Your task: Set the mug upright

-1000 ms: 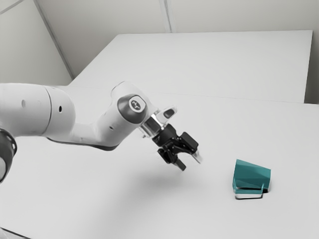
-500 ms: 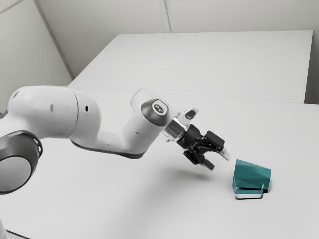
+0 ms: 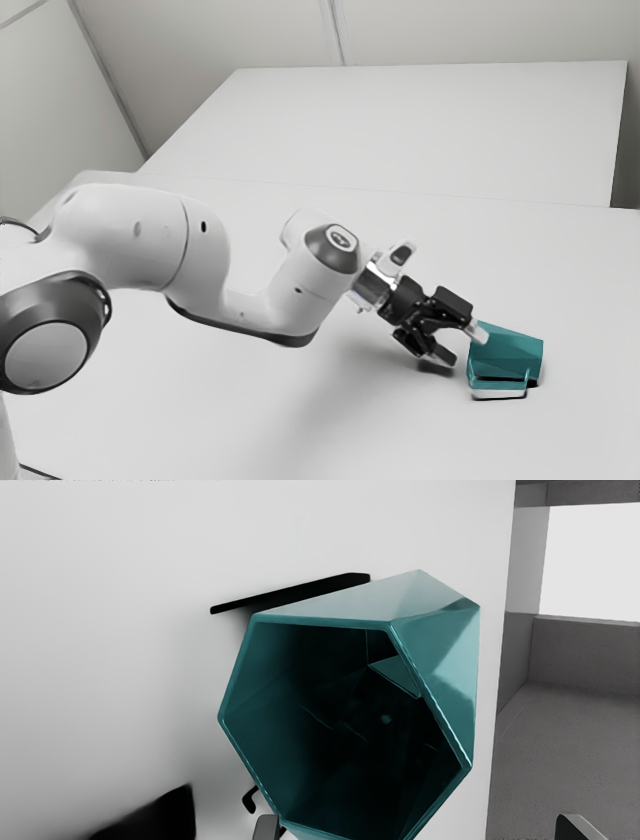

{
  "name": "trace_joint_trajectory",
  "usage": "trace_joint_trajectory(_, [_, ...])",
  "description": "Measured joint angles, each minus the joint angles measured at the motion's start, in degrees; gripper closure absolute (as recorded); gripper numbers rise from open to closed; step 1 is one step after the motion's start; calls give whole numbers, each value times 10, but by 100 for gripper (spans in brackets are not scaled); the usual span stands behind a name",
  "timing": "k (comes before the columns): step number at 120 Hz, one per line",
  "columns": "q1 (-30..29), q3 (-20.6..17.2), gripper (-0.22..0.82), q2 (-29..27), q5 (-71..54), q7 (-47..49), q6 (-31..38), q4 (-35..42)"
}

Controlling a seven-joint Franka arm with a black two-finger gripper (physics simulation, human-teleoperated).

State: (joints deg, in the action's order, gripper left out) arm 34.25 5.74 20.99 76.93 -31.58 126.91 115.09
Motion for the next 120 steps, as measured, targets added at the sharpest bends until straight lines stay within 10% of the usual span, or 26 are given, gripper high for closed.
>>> trace_joint_trajectory(120, [8, -3, 10, 31, 76, -67, -13, -24])
